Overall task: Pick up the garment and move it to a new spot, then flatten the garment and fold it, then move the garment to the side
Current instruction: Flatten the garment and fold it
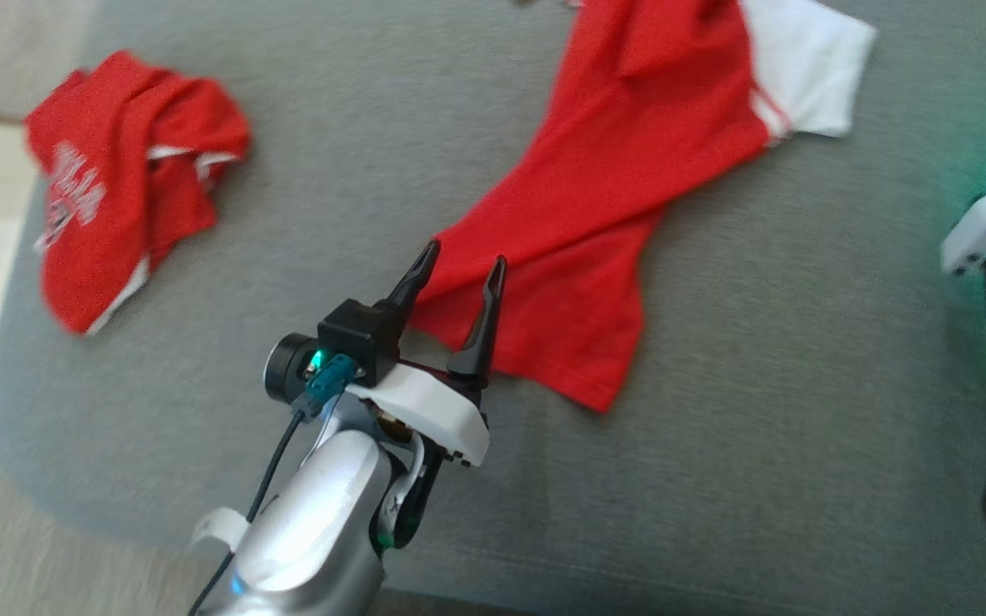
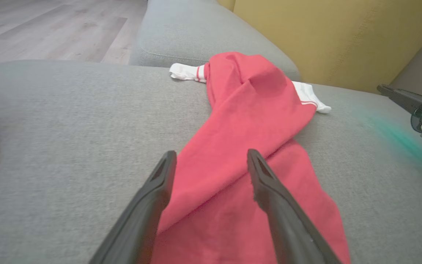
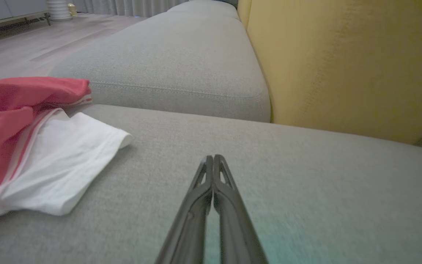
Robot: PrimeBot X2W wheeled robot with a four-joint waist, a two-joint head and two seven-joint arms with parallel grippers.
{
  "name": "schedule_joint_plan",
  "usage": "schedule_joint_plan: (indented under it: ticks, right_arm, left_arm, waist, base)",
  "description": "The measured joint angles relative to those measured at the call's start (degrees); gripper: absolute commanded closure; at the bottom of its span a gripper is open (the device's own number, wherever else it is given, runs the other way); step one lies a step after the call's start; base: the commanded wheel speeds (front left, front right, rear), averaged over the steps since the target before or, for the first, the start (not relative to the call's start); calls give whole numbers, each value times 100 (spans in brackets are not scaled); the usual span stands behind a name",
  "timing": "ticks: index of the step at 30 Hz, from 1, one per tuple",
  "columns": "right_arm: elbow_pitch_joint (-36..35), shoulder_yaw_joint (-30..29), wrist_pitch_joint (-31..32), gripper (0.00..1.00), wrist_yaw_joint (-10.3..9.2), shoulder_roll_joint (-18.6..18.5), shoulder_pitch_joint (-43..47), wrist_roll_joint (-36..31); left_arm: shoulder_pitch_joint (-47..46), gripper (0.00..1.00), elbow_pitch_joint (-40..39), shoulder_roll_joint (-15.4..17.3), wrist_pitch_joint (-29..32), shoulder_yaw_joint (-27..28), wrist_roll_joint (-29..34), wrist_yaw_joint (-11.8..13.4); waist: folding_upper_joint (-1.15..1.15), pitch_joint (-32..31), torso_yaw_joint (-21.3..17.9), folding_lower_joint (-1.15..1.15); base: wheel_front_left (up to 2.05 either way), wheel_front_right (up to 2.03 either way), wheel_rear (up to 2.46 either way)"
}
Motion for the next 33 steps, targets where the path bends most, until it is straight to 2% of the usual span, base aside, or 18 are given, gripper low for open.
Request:
schedule_joint_plan:
  ticks: [4,7,8,9,10,16,23,33]
  right_arm:
    - [-176,198,0,100,0,137,168,264]
    - [-371,235,0,100,0,160,168,415]
    - [-430,233,0,80,0,169,168,467]
    - [-501,241,0,31,0,190,168,509]
    - [-587,259,0,0,0,215,171,531]
    - [-1185,308,-1,0,0,423,324,681]
    - [-2016,477,-1,0,0,754,1171,991]
    - [-2532,744,-1,0,0,1045,2215,1250]
  left_arm:
    - [-2,0,25,2,0,69,37,-7]
    - [-3,0,23,-2,0,42,54,-48]
    - [-1,0,12,-3,0,47,85,-45]
    - [0,0,-3,0,0,62,85,-38]
    - [1,0,-4,1,0,84,93,-35]
    - [86,0,-21,-1,0,290,243,80]
    - [485,0,-37,1,0,977,517,188]
    - [950,0,-71,2,0,1727,800,208]
  waist:
    - [0,-58,-336,0]
    - [0,-66,-394,0]
    - [0,-64,-375,0]
    - [0,-63,-357,0]
    - [0,-73,-346,0]
    - [0,-226,-386,0]
    - [0,-518,-731,0]
    - [0,-945,-982,0]
  base:
    - [0,0,0]
    - [0,0,0]
    - [0,0,0]
    - [0,0,0]
    - [0,0,0]
    - [0,0,0]
    - [0,0,0]
    - [0,0,0]
